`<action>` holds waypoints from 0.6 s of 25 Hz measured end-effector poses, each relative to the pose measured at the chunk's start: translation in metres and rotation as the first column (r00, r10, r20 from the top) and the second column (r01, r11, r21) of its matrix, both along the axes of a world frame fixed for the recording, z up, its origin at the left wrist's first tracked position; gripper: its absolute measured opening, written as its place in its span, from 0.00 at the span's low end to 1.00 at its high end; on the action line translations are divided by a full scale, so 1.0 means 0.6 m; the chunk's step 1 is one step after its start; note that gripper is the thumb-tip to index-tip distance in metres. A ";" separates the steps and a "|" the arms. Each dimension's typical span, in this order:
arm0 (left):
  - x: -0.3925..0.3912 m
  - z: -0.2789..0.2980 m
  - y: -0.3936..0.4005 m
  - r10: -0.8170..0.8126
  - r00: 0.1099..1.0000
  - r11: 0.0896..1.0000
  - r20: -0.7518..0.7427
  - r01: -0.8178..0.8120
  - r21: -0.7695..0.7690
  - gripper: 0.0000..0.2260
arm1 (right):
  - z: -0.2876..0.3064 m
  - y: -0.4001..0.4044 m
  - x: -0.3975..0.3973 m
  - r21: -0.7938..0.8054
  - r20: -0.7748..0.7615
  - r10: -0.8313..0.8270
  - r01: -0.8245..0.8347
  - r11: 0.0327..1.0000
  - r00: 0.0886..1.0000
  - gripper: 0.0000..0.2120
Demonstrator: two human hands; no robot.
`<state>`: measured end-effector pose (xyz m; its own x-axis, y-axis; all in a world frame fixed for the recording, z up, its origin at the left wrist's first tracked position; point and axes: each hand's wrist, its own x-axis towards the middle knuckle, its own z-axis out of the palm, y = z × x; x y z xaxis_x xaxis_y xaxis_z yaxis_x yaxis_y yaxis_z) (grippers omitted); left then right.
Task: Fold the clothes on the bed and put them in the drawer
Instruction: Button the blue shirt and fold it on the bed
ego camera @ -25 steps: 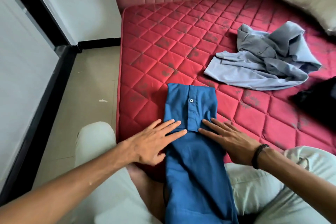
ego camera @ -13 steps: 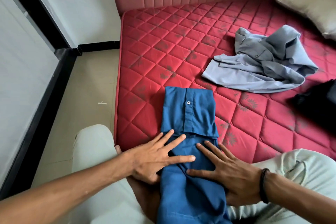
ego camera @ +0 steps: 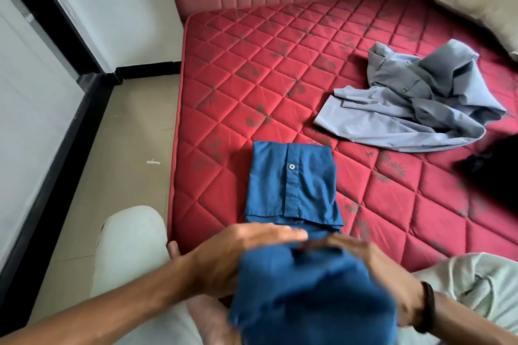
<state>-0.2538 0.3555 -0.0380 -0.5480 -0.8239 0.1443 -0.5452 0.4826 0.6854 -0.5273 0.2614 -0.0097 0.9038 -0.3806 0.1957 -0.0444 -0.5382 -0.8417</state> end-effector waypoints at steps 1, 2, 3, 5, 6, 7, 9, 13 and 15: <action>-0.001 0.013 -0.019 0.165 0.971 0.986 -0.176 -0.165 0.014 0.17 | 0.006 -0.011 0.020 0.269 0.014 -0.217 0.206 0.941 0.976 0.38; 0.002 0.008 -0.044 0.313 0.902 0.949 -0.296 -0.308 0.065 0.16 | 0.018 -0.033 0.044 0.463 -0.043 -0.417 0.388 0.797 0.908 0.34; 0.006 0.000 -0.068 0.450 0.824 0.893 -0.344 -0.405 0.196 0.19 | 0.010 -0.066 0.061 0.420 -0.107 -0.496 0.491 0.763 0.862 0.30; 0.023 -0.021 -0.100 0.699 0.660 0.682 -0.275 -0.500 0.535 0.30 | -0.022 -0.113 0.097 0.418 -0.262 -0.603 0.652 0.633 0.754 0.24; 0.031 -0.048 -0.117 0.779 0.587 0.563 -0.221 -0.498 0.660 0.34 | -0.043 -0.134 0.113 0.437 -0.322 -0.638 0.708 0.555 0.699 0.21; 0.036 -0.068 -0.129 0.833 0.529 0.469 -0.164 -0.515 0.718 0.35 | -0.069 -0.145 0.119 0.401 -0.369 -0.672 0.763 0.508 0.642 0.19; 0.028 -0.083 -0.137 0.906 0.416 0.309 -0.070 -0.539 0.783 0.33 | -0.109 -0.146 0.117 0.346 -0.384 -0.707 0.803 0.485 0.593 0.17; 0.024 -0.102 -0.073 0.888 0.461 0.279 -0.016 -0.510 0.814 0.36 | -0.124 -0.111 0.092 0.449 -0.264 -0.745 0.762 0.467 0.612 0.16; 0.024 -0.092 -0.059 0.863 0.503 0.301 0.048 -0.588 0.750 0.29 | -0.130 -0.099 0.080 0.109 -0.233 -0.802 0.835 0.540 0.550 0.17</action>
<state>-0.2392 0.3202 -0.0934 0.3002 -0.7796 -0.5496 -0.1244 -0.6033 0.7878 -0.4795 0.2019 -0.0879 0.1867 -0.9804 -0.0630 -0.5060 -0.0410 -0.8616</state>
